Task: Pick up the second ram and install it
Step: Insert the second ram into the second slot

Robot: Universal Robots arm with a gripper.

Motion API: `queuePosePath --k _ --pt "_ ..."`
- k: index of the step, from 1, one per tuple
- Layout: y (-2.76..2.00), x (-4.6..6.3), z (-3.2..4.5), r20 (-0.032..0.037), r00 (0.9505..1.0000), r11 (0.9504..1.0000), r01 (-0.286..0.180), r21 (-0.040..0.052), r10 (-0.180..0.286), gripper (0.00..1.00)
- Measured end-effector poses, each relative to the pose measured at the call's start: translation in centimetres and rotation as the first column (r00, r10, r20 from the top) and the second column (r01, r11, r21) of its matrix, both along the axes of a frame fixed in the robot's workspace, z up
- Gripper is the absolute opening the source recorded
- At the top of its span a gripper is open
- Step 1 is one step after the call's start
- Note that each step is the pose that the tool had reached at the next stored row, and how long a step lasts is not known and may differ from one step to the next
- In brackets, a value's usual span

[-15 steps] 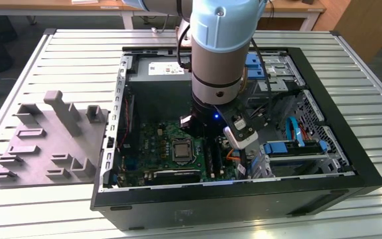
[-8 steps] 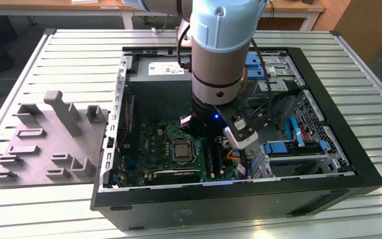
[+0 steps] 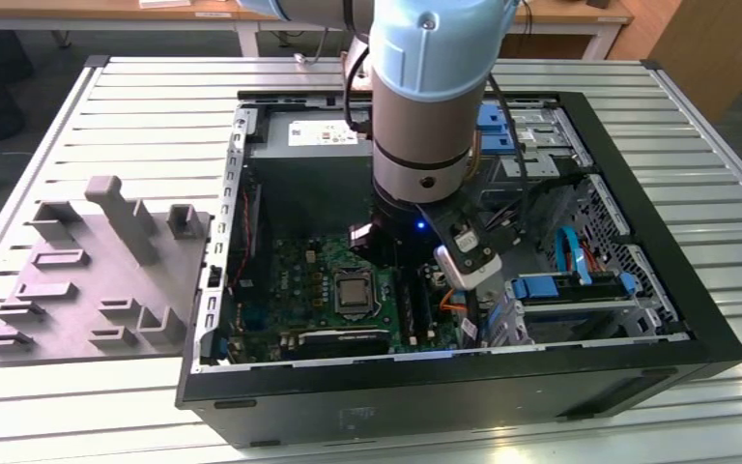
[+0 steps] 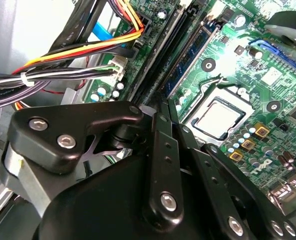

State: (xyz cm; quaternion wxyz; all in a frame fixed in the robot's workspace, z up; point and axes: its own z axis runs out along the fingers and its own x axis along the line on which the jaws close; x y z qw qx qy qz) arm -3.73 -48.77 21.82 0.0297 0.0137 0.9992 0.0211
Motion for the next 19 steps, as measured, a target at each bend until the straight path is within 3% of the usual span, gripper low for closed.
queuePosePath --k 3,9,19 --pt "-0.03 0.00 0.03 -0.0001 1.0000 1.0000 0.000 0.0016 0.000 0.11" --pt "-0.36 0.00 -0.03 0.0029 1.0000 0.9997 -0.001 0.0254 0.001 0.11" --pt "-0.76 0.00 -0.32 0.0030 1.0000 0.9996 -0.002 0.0294 0.002 0.11"
